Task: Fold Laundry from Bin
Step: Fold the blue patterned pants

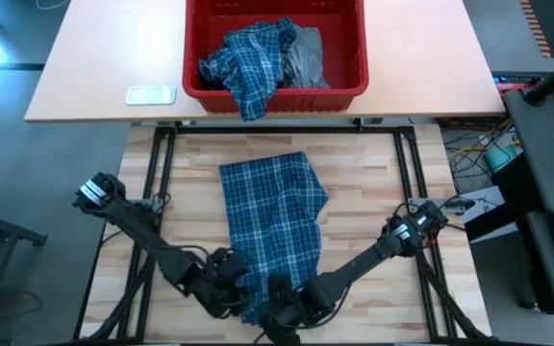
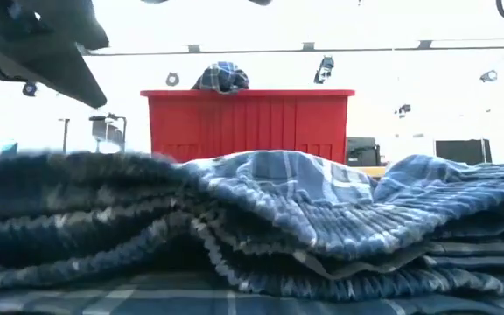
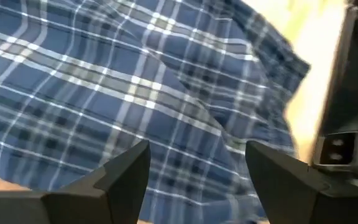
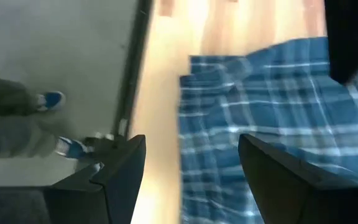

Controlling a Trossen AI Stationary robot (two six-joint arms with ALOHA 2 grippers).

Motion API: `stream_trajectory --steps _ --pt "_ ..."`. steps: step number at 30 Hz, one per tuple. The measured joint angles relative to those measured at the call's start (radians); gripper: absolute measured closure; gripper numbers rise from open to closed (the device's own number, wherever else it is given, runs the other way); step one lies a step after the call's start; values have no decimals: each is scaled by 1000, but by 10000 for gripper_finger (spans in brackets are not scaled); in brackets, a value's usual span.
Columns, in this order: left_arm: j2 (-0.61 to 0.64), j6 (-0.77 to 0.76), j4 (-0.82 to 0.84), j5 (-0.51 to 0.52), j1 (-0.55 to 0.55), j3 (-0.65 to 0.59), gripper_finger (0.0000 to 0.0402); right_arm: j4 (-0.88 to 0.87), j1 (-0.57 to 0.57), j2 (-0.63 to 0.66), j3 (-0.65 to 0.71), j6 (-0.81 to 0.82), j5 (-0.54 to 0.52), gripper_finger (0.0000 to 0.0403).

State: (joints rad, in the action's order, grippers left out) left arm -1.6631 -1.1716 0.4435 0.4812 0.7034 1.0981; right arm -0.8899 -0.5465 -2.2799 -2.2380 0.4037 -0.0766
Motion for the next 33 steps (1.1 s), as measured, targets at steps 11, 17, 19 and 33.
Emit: stream_trajectory --steps 11,17,19,33 --pt "-208 46 -169 -26 -25 74 154 -338 -27 12 68 128 -22 154" --pt "-368 16 -9 -112 -21 171 155 -325 -27 8 242 187 27 170" --pt "-398 15 54 -116 -10 198 155 -324 -39 22 287 187 51 175" --pt "-321 144 396 -95 -5 435 156 -251 -32 281 284 168 -30 167"
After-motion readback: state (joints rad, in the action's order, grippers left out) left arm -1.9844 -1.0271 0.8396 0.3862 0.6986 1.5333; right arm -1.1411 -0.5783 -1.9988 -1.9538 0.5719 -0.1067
